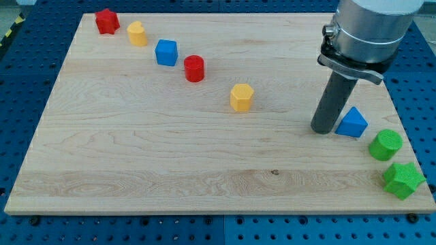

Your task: Move the yellow hexagon towards the center right

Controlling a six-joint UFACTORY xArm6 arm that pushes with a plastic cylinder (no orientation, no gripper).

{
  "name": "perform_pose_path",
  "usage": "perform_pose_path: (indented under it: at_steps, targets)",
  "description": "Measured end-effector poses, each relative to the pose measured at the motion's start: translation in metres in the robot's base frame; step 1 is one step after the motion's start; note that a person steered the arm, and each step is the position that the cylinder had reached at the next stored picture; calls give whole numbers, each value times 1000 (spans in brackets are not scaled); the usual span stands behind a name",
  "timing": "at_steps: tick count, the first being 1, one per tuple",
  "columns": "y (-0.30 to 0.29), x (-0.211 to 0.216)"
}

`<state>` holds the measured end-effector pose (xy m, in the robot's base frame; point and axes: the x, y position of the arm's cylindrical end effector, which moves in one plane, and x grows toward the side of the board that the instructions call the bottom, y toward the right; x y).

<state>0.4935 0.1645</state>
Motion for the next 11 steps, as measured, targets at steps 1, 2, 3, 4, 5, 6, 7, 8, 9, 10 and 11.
perform_pose_path:
  at_steps: [1, 2, 3, 4, 5, 6, 7, 8, 9, 10, 11]
  targets:
    - [16, 0]
    - [39, 0]
    - [52, 0]
    - [51, 0]
    - [14, 0]
    - [-42, 0]
    - [-119, -5]
    - [-199, -22]
    - [-215, -51]
    - [-199, -50]
    - [-172, -50]
